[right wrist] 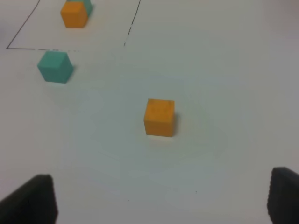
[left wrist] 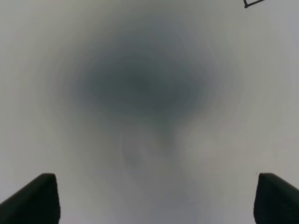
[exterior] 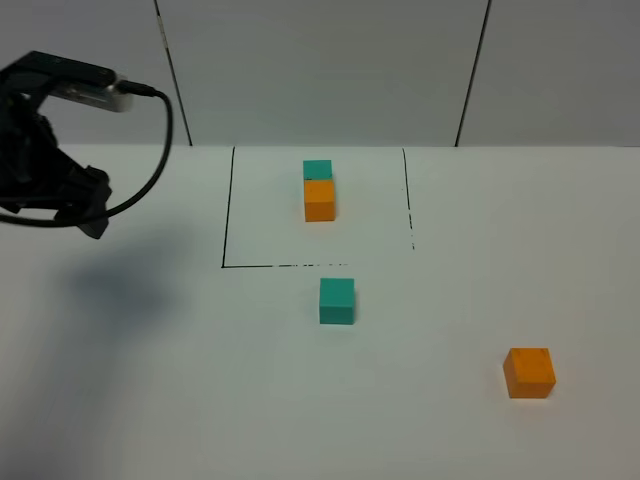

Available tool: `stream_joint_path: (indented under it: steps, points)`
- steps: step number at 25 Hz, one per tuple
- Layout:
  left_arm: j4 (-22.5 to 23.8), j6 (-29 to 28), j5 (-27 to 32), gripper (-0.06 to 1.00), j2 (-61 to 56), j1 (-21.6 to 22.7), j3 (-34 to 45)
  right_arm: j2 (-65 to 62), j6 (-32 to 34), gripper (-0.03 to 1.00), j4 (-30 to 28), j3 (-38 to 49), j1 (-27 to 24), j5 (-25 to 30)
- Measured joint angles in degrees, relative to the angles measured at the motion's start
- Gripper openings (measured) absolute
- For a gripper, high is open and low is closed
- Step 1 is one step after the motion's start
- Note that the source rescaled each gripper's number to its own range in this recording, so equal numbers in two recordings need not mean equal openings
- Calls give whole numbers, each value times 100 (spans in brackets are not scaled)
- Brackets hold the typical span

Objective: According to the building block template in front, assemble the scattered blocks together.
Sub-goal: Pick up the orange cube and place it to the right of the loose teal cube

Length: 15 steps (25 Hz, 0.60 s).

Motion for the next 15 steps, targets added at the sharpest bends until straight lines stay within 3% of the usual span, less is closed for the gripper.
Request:
stream_joint_path:
  steps: [7, 15]
  points:
    - [208, -477, -748, 75, -2384, 266, 1915, 0, 0, 80, 0, 0, 0, 0]
    - [1205, -1779, -473, 75, -5462, 266, 3204, 0, 0, 80, 0, 0, 0, 0]
